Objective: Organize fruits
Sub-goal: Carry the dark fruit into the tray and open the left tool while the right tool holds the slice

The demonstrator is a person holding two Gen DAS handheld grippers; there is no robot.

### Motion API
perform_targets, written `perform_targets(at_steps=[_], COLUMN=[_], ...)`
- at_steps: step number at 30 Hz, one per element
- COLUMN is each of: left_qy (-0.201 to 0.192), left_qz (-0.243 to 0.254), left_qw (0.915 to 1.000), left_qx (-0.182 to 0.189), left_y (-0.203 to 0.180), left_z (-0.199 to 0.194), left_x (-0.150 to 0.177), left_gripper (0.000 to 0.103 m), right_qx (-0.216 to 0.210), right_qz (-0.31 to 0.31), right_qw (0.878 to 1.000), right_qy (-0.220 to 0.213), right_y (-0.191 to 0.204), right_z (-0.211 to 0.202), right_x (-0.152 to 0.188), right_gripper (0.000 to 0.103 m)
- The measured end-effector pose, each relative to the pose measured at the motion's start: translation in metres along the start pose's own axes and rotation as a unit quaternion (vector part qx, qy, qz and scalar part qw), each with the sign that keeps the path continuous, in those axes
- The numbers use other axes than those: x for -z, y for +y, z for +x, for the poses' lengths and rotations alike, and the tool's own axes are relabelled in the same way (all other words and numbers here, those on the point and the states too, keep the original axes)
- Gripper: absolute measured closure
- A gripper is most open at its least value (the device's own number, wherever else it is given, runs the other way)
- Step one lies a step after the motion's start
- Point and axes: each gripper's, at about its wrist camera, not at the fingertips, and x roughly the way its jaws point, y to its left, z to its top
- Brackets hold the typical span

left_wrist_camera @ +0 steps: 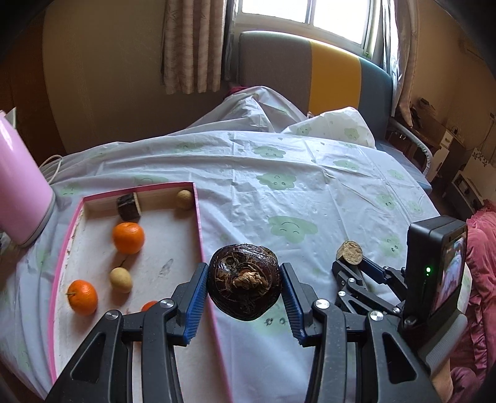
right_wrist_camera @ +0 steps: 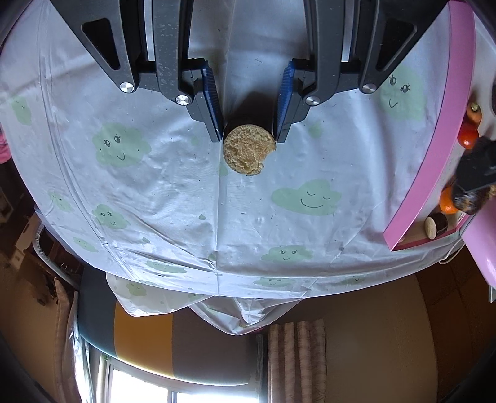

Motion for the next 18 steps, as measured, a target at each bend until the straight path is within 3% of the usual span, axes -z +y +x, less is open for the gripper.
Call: perform_targets(at_steps=[10, 18], left_qy=[-0.028, -0.015], left_qz=[-0.027, -0.067], left_qw=[0.9988, 0.996], left_qx=[-0.031, -0.058], left_y=[0.053, 0.1], left_z=[-0.031, -0.03], left_x=[0.016, 0.04], left_gripper=[0.057, 0.056], right_qx=[0.006, 0.018], right_qz=[-0.007, -0.018], right_qw=[1.0, 1.0], right_qy=[0.0, -0.001], right_y=[0.003, 0.007], right_z=[0.001, 0.0], right_x=[0.002, 0.002], right_gripper=[0.069, 0.069])
